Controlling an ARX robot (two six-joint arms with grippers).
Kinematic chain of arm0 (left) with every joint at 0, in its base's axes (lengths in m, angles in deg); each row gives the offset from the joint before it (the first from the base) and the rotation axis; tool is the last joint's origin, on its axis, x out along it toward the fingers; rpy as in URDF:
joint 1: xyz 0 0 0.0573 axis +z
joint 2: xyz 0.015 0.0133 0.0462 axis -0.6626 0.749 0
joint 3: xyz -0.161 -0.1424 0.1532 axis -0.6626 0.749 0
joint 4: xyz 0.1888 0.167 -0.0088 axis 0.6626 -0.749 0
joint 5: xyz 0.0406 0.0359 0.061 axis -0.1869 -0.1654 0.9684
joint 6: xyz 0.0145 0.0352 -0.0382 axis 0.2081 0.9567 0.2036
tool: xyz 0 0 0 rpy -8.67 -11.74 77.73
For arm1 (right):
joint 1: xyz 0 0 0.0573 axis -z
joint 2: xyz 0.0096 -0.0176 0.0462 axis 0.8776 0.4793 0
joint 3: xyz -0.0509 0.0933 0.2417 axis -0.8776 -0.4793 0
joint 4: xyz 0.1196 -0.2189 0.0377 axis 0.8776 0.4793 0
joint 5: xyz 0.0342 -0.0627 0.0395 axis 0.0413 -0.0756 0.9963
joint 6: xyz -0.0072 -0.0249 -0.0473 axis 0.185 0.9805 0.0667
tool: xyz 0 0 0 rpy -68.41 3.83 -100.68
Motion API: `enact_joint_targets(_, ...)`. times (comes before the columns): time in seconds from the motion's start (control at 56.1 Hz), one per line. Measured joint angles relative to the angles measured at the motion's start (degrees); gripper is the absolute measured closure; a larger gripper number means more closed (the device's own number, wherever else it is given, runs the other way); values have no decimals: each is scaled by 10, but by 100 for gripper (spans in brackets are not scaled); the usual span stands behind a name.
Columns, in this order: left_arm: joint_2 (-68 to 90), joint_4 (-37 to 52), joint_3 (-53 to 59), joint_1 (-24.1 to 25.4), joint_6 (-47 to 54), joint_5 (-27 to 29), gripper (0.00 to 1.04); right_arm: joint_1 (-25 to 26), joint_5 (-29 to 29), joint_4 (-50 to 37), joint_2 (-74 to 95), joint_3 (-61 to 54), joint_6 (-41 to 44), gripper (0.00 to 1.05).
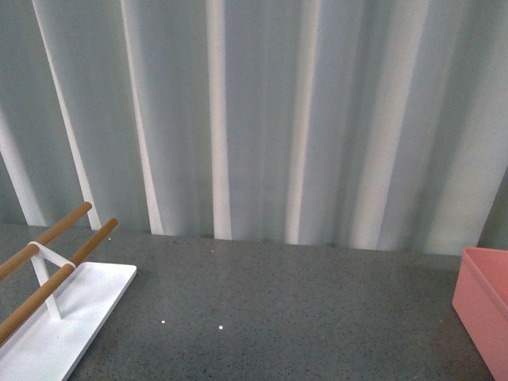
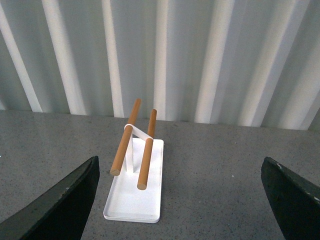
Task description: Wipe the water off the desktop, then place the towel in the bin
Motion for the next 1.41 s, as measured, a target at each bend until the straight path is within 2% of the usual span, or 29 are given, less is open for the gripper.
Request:
enact_joint_targets(0.053,0,0,0,0,0,0,7,-12,-4,-162,-21,-57,-3,48)
enact_joint_targets(0.107,0,0,0,0,0,0,7,-19,-10,-228,-51,-80,-5,57)
enact_joint_targets(0.178,0,0,0,0,0,0,7,-29,-21,-253,-93,-107,-6,70)
enact_joint_targets(0.356,0,0,0,0,0,0,7,-53,-43,-245,-156,-185,-5,102)
enact_joint_targets(0.588,0,0,0,0,0,0,7,-76,-64,-209,-254,-243,-7,101)
enact_joint_targets(0.623,0,0,0,0,0,0,7,-93,-94,-196,-278,-255,-7,101)
enact_joint_targets(0.73,0,0,0,0,0,0,7,-117,-106,-218,-290,-286,-7,101)
enact_joint_targets(1.407,0,0,0,0,0,0,7,-120,-109,50,-598,-309,-9,101)
